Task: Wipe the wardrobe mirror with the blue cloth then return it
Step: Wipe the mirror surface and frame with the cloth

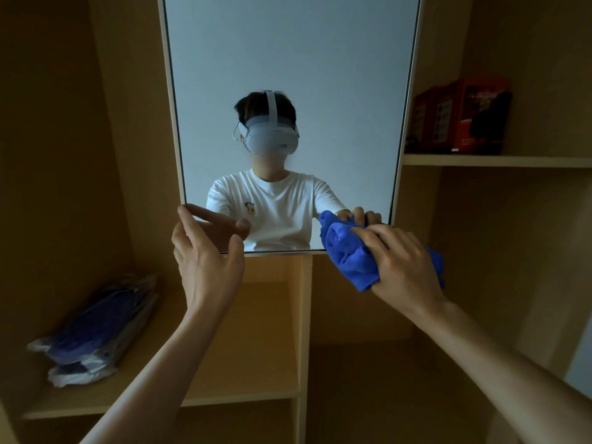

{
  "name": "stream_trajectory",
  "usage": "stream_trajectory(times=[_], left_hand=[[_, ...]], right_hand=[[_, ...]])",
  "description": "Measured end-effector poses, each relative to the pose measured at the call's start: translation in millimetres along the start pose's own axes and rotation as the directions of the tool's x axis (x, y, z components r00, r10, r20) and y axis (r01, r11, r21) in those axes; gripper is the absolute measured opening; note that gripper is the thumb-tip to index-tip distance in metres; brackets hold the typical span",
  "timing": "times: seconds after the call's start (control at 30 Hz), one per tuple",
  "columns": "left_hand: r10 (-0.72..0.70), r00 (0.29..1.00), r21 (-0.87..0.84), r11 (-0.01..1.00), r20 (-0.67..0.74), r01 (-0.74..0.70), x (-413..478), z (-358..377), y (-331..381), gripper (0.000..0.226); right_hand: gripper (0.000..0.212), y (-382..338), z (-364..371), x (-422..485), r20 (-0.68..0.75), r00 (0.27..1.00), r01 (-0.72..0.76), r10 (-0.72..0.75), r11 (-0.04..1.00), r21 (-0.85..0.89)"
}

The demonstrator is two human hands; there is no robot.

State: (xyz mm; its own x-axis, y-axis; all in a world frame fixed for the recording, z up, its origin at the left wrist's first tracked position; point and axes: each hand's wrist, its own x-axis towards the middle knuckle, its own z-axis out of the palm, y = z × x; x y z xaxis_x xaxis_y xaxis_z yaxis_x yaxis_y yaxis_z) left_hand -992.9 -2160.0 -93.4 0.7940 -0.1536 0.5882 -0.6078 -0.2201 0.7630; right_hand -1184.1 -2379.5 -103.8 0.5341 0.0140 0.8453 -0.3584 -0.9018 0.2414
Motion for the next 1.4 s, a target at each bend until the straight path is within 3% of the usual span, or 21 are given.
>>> stream_trajectory(times=[0.07,0.13,0.27,0.43,0.73,0.87,0.93,1.2,1.33,1.4], left_hand=[[-0.003,1.000,-0.007,1.000,0.014,0.003,0.8,-2.9,1.3,0.092],[-0.013,1.000,-0.027,1.000,0.025,0.013,2.6,-5.3,2.0,0.091],[-0.010,0.999,-0.038,0.999,0.038,0.011,2.7,-7.8,0.9,0.091],[0.001,1.000,-0.032,0.999,0.029,0.000,3.2,-5.2,-2.9,0.091],[0.016,1.000,-0.005,1.000,0.006,-0.016,3.7,-7.5,-7.9,0.088],[0.034,0.999,-0.010,0.999,0.016,-0.034,4.7,-12.1,-12.2,0.085],[0.036,0.999,-0.027,0.999,0.024,-0.035,5.3,-14.1,-15.3,0.080],[-0.007,0.999,-0.173,0.985,0.046,0.015,10.0,-24.5,-23.0,0.054],[-0.017,0.998,-0.236,0.971,0.061,0.031,12.0,-29.1,-22.8,0.057],[-0.006,0.998,-0.262,0.965,0.057,0.021,12.7,-30.7,-22.4,0.063]], right_hand=[[0.046,-4.1,-6.1,6.6,0.019,0.999,-0.045,0.044,0.997,0.069],[0.045,-6.6,-12.4,13.6,0.029,0.983,-0.183,0.181,0.969,0.167],[0.045,-0.5,-13.1,25.0,-0.084,0.876,-0.439,0.474,0.859,0.265],[0.037,9.3,1.0,22.3,-0.145,0.784,-0.555,0.604,0.786,0.272],[0.037,-7.9,24.0,22.5,-0.233,0.752,-0.584,0.616,0.787,0.198],[0.039,-31.6,21.5,29.0,-0.270,0.721,-0.572,0.638,0.768,0.289],[0.036,-48.4,16.3,33.9,-0.277,0.737,-0.539,0.617,0.783,0.310],[0.036,-114.9,25.0,64.9,-0.083,0.794,-0.523,0.602,0.748,0.409],[0.056,-151.2,38.8,75.8,-0.119,0.829,-0.467,0.547,0.793,0.390],[0.054,-170.8,42.3,83.2,-0.171,0.844,-0.428,0.508,0.831,0.357]])
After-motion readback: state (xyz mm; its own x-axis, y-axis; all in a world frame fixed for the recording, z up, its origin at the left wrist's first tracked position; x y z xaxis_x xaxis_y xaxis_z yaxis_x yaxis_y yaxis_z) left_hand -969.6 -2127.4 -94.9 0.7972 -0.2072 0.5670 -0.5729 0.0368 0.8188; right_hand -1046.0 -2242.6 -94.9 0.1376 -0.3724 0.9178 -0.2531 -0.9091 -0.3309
